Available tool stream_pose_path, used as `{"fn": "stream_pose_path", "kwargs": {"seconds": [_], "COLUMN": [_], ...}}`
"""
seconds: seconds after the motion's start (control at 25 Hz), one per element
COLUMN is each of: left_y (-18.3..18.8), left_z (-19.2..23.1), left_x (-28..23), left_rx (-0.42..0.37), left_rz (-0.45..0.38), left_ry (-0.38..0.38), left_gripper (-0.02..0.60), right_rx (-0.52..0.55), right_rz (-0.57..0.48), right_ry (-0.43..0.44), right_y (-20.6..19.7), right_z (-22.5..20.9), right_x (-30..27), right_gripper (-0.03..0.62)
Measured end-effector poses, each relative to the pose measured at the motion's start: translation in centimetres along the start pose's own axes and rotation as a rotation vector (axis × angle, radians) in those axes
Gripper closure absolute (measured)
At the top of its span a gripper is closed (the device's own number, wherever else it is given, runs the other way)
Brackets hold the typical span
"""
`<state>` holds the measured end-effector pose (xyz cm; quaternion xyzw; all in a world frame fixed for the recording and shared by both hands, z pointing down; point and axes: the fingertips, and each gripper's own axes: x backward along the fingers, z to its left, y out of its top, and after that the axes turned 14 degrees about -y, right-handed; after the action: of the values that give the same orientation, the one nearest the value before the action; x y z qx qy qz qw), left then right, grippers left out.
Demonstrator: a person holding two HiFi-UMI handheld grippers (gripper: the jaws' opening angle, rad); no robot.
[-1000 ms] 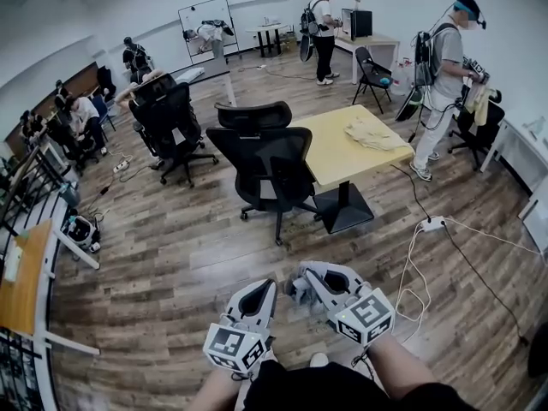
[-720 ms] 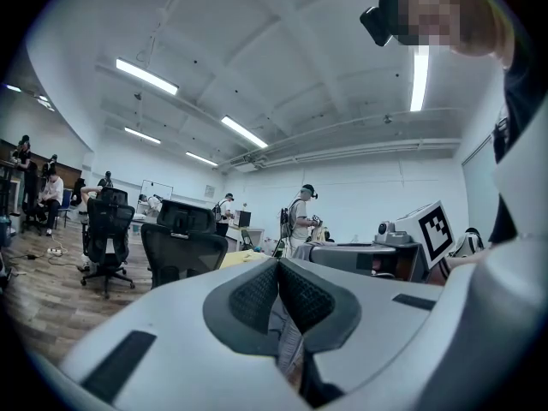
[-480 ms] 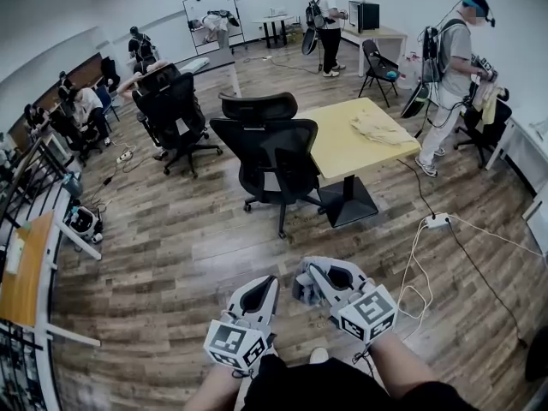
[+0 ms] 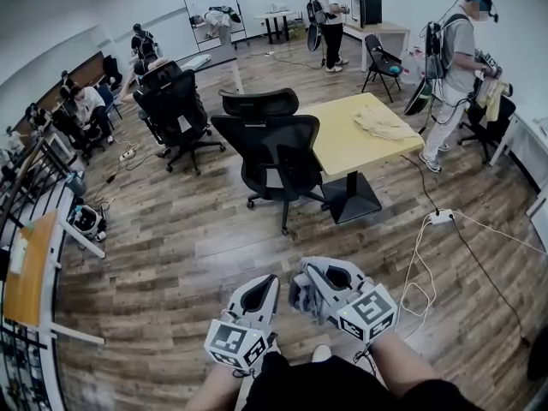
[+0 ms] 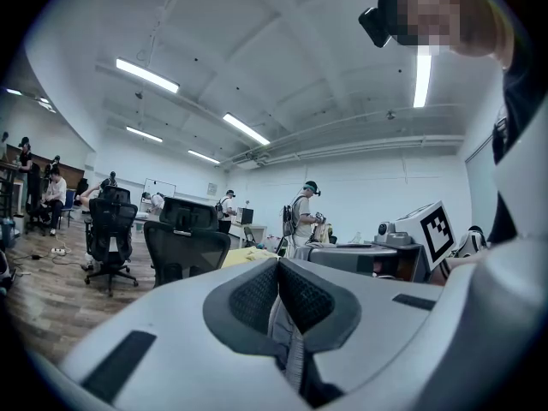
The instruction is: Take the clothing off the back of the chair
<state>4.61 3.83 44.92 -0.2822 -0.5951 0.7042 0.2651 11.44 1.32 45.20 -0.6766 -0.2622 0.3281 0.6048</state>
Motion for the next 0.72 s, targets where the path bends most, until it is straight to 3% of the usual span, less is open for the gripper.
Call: {"fn": "stream_pose_path", "kwargs": {"seconds": [0.72], "left_y": [-0.3], "left_z": [-0.4], "left_x": [-0.7], "left_rx": [0.009], "left_rz": [-0.006], "left_ry": [0.009], "left_gripper": [0.564], "right_rx": [-0.005], "right_rz": [0.002], "right_ry": [0.0], "right_y": [-0.3], "right_z": [-1.0], "right_x": [0.1], "right_gripper": [0.568]}}
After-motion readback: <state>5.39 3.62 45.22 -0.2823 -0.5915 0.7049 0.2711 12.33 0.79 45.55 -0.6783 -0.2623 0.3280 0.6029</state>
